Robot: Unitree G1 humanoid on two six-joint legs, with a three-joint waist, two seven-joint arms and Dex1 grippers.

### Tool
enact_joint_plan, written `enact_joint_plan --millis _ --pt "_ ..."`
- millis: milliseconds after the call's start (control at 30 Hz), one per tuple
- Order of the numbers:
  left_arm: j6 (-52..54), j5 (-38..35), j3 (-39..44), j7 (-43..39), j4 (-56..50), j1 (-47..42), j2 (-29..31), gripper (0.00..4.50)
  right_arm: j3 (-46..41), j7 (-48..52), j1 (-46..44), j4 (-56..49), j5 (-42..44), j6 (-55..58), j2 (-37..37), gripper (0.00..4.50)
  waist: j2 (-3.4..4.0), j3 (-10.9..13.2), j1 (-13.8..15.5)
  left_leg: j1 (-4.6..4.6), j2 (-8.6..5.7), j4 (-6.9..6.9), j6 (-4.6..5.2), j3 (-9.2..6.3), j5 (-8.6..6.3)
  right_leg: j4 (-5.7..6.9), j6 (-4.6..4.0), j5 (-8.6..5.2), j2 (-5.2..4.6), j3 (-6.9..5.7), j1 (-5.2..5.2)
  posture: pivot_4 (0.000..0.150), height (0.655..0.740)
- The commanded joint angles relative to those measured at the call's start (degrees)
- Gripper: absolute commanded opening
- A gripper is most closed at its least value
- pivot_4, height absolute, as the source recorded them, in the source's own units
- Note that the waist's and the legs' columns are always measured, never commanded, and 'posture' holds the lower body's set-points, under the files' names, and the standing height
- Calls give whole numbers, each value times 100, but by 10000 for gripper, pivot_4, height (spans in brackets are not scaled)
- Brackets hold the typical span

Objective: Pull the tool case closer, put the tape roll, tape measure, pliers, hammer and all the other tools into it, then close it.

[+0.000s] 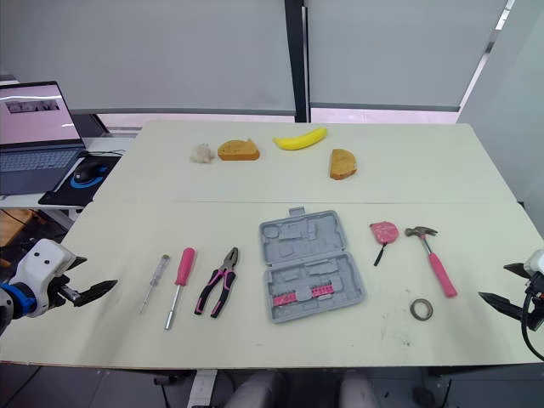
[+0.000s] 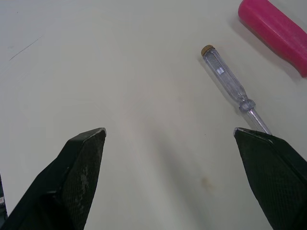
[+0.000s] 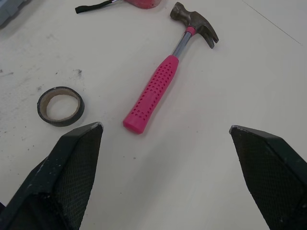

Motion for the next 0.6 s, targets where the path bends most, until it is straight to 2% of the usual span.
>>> enact_joint_plan --millis 33,600 --pt "21 -82 88 -98 -3 -46 148 44505 -104 -53 -29 -148 30 -9 -87 45000 0 0 0 0 0 0 0 0 0 0 0 0 0 0 0 1500 7400" --pt "-747 -156 116 -621 986 -362 267 44505 -211 -216 -59 -137 109 3 -2 45000 0 0 -5 0 0 0 0 0 0 1 0 0 0 0 -1 1500 7400"
